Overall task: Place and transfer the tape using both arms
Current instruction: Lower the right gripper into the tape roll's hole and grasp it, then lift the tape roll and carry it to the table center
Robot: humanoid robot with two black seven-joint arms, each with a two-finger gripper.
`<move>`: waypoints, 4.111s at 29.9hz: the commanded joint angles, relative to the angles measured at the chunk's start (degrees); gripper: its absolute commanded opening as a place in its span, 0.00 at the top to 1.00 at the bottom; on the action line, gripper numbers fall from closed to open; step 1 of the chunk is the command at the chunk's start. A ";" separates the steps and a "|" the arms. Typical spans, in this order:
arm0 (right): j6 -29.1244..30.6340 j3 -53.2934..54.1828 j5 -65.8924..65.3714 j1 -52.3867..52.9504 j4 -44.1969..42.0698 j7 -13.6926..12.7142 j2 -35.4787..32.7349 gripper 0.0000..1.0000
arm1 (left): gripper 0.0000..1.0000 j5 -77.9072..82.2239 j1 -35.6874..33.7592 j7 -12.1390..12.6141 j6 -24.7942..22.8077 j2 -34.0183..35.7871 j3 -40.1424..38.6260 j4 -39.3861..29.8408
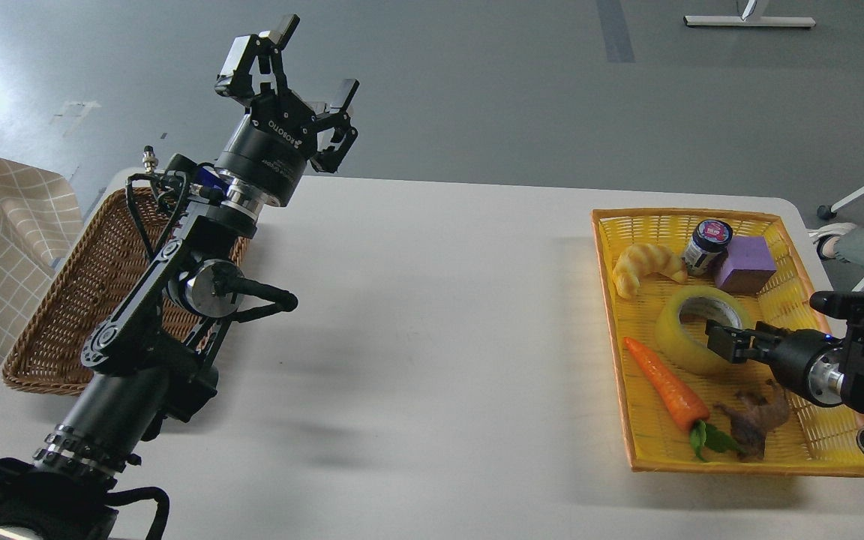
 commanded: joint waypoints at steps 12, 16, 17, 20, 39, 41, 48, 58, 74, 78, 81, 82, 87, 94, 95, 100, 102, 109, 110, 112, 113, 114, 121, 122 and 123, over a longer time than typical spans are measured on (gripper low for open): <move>0.74 0.00 0.00 0.60 0.38 0.00 0.00 0.59 | 0.02 0.01 0.00 -0.01 0.00 0.34 0.00 0.00; 1.80 0.00 0.00 0.51 0.65 0.00 0.09 0.70 | 0.02 0.01 0.00 -0.01 0.09 0.34 0.00 0.00; 1.88 0.08 0.00 0.51 0.73 0.00 0.09 0.72 | 0.02 0.01 0.00 0.08 0.09 0.34 0.00 0.00; 1.88 0.26 0.00 0.60 0.82 0.00 0.09 0.76 | 0.02 0.01 0.00 0.08 0.09 0.34 0.00 0.00; 4.13 5.36 5.03 0.51 10.49 0.44 -8.88 0.76 | 0.02 0.01 0.44 -0.01 0.00 0.25 0.00 0.00; 4.13 5.62 6.43 4.53 10.32 0.53 -8.61 0.76 | 0.02 0.01 0.52 -0.01 -0.09 0.16 0.00 0.00; 4.13 3.87 8.28 14.82 9.70 0.35 -6.07 0.76 | 0.02 0.01 0.35 -0.01 0.00 0.25 0.00 0.00; 4.13 -11.94 7.76 26.86 7.25 -0.79 5.08 0.76 | 0.02 0.09 0.35 0.34 -0.09 0.25 0.00 0.00; 4.13 -25.66 7.40 33.03 -5.24 -1.41 23.38 0.76 | 0.02 -0.43 0.52 0.08 -0.26 2.01 -0.08 0.00; 4.13 -26.81 7.40 31.72 -5.77 -1.41 24.26 0.76 | 0.02 -0.43 0.52 -0.10 -0.79 2.53 -0.26 -0.09; 4.13 -26.98 7.06 30.13 -6.03 -1.41 24.87 0.76 | 0.02 -0.43 1.49 -0.19 -1.14 2.71 -0.61 -0.35; 4.13 -26.99 6.79 29.95 -6.03 -1.41 24.87 0.76 | 0.02 -0.43 1.49 -0.19 -1.32 2.71 -0.61 -0.35; 4.13 -27.07 5.65 28.99 -6.30 -1.32 24.96 0.76 | 0.02 -0.43 1.67 -0.19 -1.23 2.89 -1.23 -0.35; 4.13 -27.16 3.63 28.99 -7.87 -1.32 26.36 0.76 | 0.02 -0.43 1.67 -0.27 -1.23 2.98 -1.31 -0.35; 4.13 -27.16 2.67 28.99 -8.75 -1.32 27.07 0.76 | 0.02 -0.43 1.67 -0.27 -1.23 2.98 -1.23 -0.35; 4.13 -27.16 1.96 29.25 -10.51 -1.40 28.65 0.75 | 0.02 -0.43 1.67 -0.27 -1.23 2.98 -1.31 -0.35; 4.13 -27.16 2.04 29.25 -11.04 -1.32 29.00 0.75 | 0.02 -0.43 1.67 -0.27 -1.23 2.98 -1.31 -0.35; 4.13 -27.25 1.95 29.25 -13.06 -1.23 30.24 0.75 | 0.02 -0.43 1.58 -0.27 -1.23 3.77 -1.31 -0.35; 4.13 -27.25 1.95 29.25 -13.24 -1.23 30.24 0.75 | 0.02 -0.43 1.58 -0.27 -1.23 3.85 -1.31 -0.35; 4.13 -27.25 1.95 29.25 -13.76 -1.23 30.24 0.74 | 0.02 -0.43 1.67 -0.27 -1.23 4.12 -1.31 -0.35; 4.13 -27.42 1.95 29.25 -13.77 -1.23 30.24 0.74 | 0.02 -0.43 1.67 -0.27 -1.23 4.21 -1.31 -0.35; 4.13 -27.95 1.95 29.25 -13.86 -1.23 30.24 0.74 | 0.02 -0.43 1.67 -0.27 -1.23 4.29 -1.40 -0.35; 4.13 -28.39 1.95 28.99 -14.21 -1.23 30.24 0.73 | 0.02 -0.43 1.67 -0.27 -1.23 4.29 -2.10 -0.35; 4.13 -28.39 1.95 28.99 -14.21 -1.32 30.24 0.73 | 0.02 -0.43 1.67 -0.27 -1.23 4.29 -2.11 -0.35; 4.13 -28.30 1.95 28.99 -14.29 -1.32 30.24 0.71 | 0.02 -0.43 1.76 -0.27 -1.23 4.29 -2.11 -0.35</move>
